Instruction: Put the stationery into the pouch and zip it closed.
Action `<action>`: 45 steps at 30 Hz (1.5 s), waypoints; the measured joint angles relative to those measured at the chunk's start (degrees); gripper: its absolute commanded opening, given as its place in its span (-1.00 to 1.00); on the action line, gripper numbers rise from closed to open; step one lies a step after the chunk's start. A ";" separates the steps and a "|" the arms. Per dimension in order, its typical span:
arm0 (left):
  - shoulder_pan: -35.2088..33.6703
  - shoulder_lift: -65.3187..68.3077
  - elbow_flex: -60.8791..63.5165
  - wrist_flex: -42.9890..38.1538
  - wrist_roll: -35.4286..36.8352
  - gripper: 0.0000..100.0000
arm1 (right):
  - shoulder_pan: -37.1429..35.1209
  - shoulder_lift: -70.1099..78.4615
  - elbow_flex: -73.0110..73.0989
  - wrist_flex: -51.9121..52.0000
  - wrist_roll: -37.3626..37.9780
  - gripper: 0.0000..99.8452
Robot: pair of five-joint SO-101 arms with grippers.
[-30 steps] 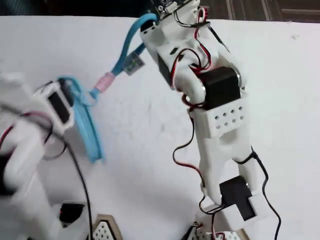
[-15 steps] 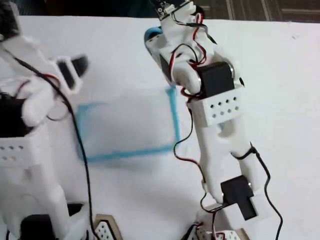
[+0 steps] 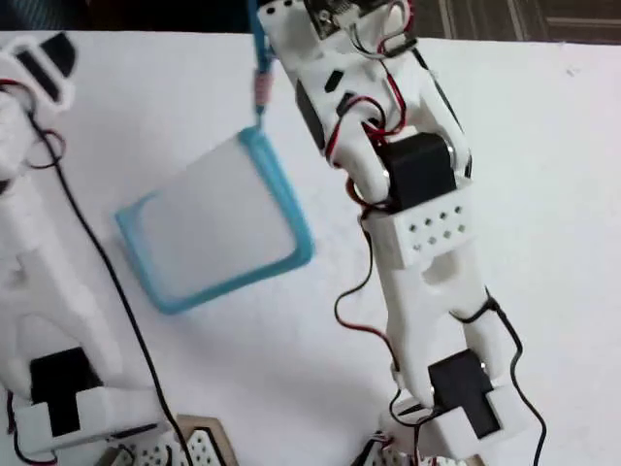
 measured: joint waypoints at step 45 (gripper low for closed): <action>-9.67 0.18 -12.92 13.36 -5.19 -0.52 | 0.70 20.66 -9.85 0.18 -4.84 -0.97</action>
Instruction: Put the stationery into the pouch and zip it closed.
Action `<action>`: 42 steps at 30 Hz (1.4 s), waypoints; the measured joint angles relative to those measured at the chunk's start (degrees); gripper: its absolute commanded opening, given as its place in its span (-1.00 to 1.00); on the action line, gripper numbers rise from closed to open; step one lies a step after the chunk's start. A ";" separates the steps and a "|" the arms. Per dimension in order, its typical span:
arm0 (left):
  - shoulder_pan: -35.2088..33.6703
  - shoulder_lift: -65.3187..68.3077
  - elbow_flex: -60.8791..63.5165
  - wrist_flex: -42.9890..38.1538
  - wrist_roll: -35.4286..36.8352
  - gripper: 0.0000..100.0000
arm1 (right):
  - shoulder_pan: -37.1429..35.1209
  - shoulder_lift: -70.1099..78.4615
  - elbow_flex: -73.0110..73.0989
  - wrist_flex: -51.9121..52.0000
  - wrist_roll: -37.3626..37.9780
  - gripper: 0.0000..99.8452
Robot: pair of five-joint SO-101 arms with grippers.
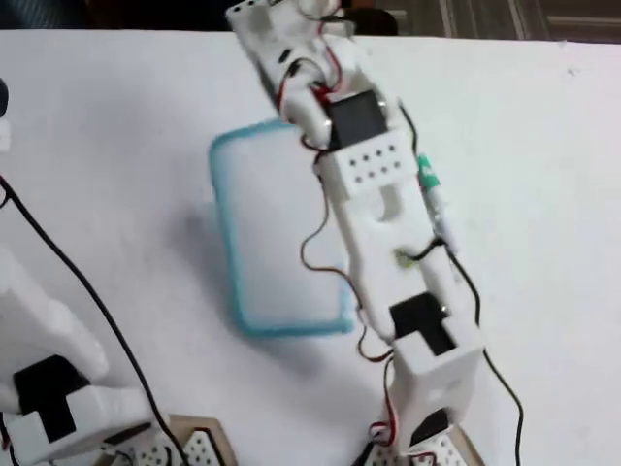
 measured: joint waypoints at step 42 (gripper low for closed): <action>17.93 -32.09 37.54 -8.97 1.76 -0.51 | -5.19 -12.92 -1.32 6.86 0.00 -0.97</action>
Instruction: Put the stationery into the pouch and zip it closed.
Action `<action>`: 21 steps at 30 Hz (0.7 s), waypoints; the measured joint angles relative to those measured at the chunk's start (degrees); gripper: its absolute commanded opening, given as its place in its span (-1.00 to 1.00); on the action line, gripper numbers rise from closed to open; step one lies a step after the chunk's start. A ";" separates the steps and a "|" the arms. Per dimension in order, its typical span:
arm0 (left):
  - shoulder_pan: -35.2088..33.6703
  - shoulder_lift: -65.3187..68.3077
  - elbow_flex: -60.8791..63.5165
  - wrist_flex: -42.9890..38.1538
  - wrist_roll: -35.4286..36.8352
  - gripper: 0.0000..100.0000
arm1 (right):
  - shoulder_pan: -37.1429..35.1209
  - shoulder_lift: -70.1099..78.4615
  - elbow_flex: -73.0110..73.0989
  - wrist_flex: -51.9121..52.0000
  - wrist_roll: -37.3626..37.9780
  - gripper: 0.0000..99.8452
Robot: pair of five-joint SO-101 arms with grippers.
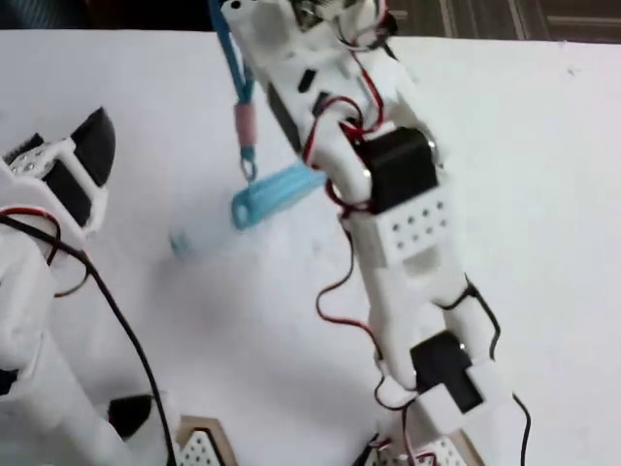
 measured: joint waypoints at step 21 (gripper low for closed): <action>10.55 -8.88 4.40 9.23 2.37 -0.46 | -0.09 7.91 0.62 -4.84 0.00 -0.97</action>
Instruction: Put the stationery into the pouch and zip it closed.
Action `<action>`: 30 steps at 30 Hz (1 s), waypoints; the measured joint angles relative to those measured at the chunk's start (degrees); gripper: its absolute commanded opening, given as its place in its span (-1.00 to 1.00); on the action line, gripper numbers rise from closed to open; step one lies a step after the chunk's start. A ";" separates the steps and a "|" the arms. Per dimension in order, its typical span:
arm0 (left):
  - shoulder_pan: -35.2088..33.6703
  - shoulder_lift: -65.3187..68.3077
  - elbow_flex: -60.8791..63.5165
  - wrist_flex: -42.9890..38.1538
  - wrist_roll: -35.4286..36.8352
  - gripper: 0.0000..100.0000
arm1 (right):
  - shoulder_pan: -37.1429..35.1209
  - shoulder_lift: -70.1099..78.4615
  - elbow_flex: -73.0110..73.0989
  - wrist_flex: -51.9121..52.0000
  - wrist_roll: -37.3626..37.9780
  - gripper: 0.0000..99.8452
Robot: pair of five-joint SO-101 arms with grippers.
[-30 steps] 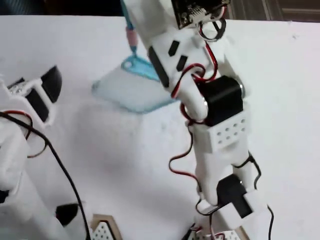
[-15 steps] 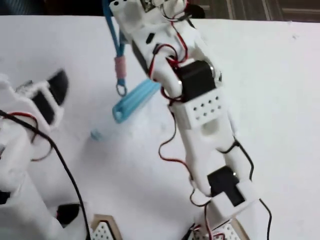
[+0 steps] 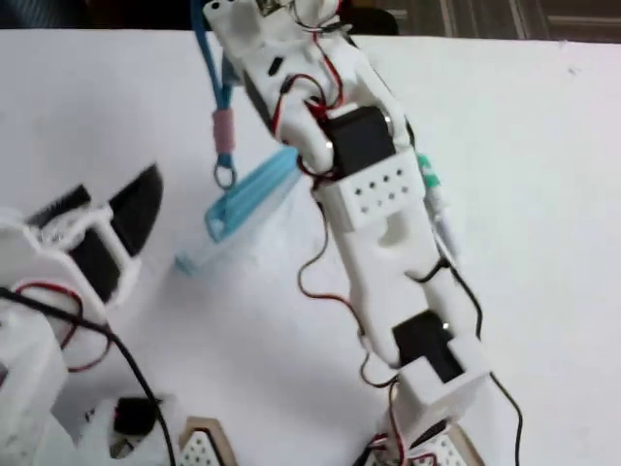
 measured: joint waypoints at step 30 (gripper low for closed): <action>9.05 -0.35 22.86 -1.23 -1.32 -0.46 | 1.32 3.34 0.09 0.00 0.00 -0.97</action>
